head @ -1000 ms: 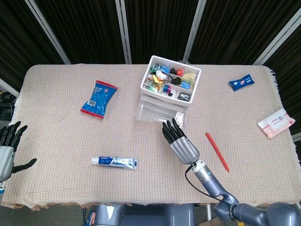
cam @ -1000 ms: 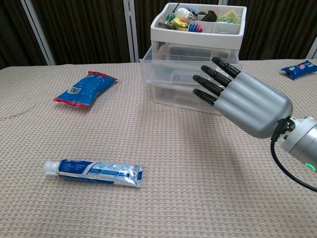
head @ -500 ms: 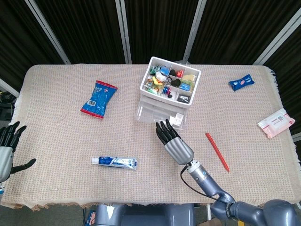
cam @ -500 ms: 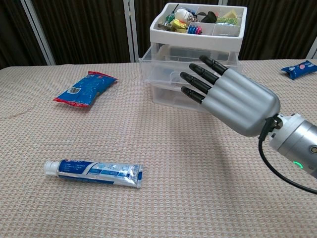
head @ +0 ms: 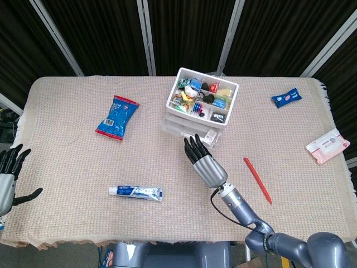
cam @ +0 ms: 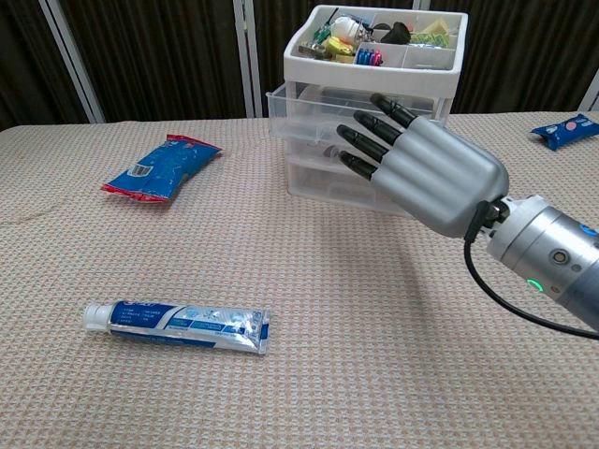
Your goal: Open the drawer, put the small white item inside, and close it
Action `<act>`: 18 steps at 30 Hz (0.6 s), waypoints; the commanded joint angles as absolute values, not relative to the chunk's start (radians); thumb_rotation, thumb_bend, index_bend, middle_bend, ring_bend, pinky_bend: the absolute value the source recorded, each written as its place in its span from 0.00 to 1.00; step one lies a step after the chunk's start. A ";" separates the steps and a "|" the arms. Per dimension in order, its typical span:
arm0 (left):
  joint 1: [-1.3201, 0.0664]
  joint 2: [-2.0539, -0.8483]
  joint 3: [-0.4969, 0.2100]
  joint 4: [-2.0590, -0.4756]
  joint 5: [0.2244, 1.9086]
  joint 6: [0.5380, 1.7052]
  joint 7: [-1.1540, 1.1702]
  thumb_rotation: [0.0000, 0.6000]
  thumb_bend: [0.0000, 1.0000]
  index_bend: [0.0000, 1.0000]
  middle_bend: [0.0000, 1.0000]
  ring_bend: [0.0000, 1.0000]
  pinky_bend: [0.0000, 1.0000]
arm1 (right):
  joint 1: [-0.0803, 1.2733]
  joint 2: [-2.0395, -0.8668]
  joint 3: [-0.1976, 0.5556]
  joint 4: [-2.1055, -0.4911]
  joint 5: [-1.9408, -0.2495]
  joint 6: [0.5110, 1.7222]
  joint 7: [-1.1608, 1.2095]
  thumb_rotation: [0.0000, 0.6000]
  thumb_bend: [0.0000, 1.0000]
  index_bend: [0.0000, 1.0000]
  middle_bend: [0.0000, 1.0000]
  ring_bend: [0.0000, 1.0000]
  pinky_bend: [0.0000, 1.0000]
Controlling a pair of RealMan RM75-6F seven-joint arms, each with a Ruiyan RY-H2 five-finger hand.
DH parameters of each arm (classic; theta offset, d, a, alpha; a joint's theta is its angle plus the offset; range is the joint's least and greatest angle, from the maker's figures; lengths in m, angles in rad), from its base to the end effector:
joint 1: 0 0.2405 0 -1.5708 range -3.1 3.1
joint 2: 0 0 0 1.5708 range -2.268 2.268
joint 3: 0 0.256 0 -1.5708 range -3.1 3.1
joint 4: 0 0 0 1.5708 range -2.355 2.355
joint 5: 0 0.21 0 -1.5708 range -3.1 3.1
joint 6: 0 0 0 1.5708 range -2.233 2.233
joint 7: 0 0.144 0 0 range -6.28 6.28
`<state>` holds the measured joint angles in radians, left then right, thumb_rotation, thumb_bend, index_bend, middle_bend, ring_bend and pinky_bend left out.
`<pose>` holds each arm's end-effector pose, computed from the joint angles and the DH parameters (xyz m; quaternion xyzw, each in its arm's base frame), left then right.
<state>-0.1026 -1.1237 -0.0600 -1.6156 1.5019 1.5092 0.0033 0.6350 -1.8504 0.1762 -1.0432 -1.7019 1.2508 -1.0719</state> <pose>-0.3040 0.1884 0.1618 -0.5901 -0.3737 -0.4073 0.5884 -0.1377 -0.3171 -0.0558 0.7504 0.1510 0.2697 0.5842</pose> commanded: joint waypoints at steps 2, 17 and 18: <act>-0.103 -1.124 -0.060 -1.616 1.501 1.507 0.004 1.00 0.14 0.09 0.00 0.00 0.00 | 0.643 -1.851 0.186 -1.031 -1.688 1.243 -1.075 1.00 0.18 0.12 0.00 0.00 0.00; -0.104 -1.123 -0.059 -1.622 1.495 1.501 0.010 1.00 0.14 0.09 0.00 0.00 0.00 | 0.639 -1.839 0.214 -0.987 -1.603 1.234 -1.060 1.00 0.18 0.12 0.00 0.00 0.00; -0.104 -1.123 -0.059 -1.622 1.495 1.501 0.011 1.00 0.14 0.09 0.00 0.00 0.00 | 0.638 -1.838 0.214 -0.983 -1.599 1.234 -1.061 1.00 0.18 0.12 0.00 0.00 0.00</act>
<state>-0.1038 -1.1229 -0.0595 -1.6220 1.4951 1.5009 0.0105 0.6389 -1.8385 0.2131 -0.9854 -1.6007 1.2340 -1.0615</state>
